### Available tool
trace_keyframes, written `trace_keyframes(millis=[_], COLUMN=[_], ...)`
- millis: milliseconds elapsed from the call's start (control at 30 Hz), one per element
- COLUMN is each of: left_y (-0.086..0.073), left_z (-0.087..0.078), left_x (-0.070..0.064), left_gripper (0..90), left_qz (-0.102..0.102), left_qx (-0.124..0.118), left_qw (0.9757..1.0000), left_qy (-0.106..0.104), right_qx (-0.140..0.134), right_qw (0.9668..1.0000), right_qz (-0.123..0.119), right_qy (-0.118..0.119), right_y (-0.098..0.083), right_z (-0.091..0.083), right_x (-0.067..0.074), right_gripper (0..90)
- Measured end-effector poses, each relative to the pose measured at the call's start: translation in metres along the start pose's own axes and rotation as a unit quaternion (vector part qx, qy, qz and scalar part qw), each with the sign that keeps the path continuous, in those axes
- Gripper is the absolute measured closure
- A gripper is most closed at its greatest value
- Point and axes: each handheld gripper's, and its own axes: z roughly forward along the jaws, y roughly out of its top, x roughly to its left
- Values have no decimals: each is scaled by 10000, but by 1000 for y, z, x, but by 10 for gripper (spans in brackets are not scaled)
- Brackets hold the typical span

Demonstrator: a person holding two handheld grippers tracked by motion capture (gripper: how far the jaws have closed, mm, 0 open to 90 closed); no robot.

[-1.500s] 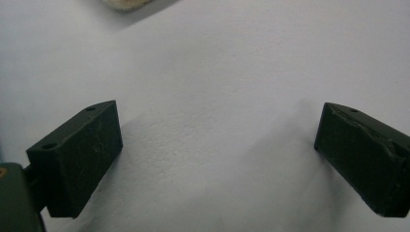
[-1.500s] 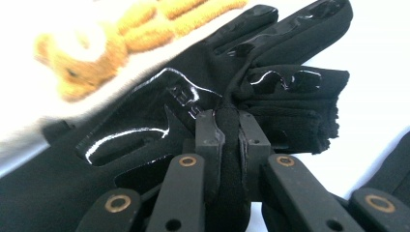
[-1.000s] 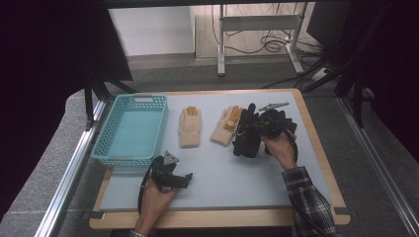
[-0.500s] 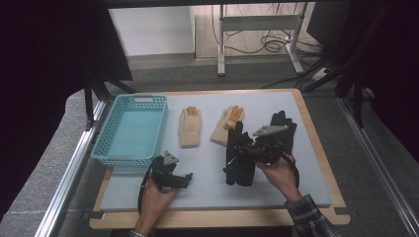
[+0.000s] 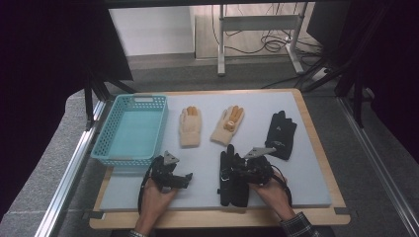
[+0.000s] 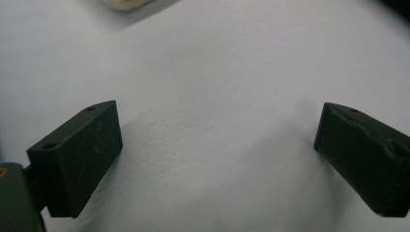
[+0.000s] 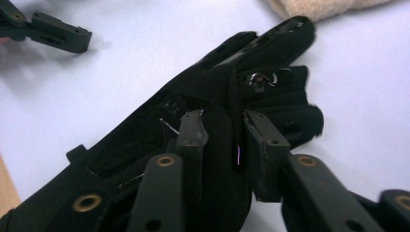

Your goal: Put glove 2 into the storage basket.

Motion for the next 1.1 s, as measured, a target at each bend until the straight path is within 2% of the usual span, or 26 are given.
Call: trace_keyframes(millis=[200, 400, 633, 700, 800, 833, 867, 1100], left_y=[0, 0, 0, 0, 0, 0, 0, 0], left_z=[0, 0, 0, 0, 0, 0, 0, 0], left_x=[0, 0, 0, 0, 0, 0, 0, 0], left_gripper=[35, 35, 35, 35, 35, 35, 35, 35], left_qz=[2, 3, 1, 1, 4, 4, 3, 2], left_qx=[2, 3, 1, 1, 2, 4, 4, 4], left_qw=[10000, 10000, 10000, 10000, 10000, 10000, 10000, 10000], left_qy=[2, 2, 2, 3, 5, 3, 3, 2], right_qx=[-224, -313, -330, -335, -358, -354, -354, -359], right_qw=[9997, 9992, 9986, 9979, 9972, 9963, 9963, 9916], right_qz=[9, 36, 161, 232, 275, 313, 313, 477], right_qy=[-93, -230, -375, -510, -598, -712, -712, -1147], right_y=[4, 5, 0, -3, -5, -6, -6, -7], right_z=[-14, -24, -32, -39, -44, -50, -50, -64], right_x=[-9, -26, -48, -60, -68, -76, -76, -113], right_gripper=[540, 529, 595, 629, 653, 672, 672, 722])
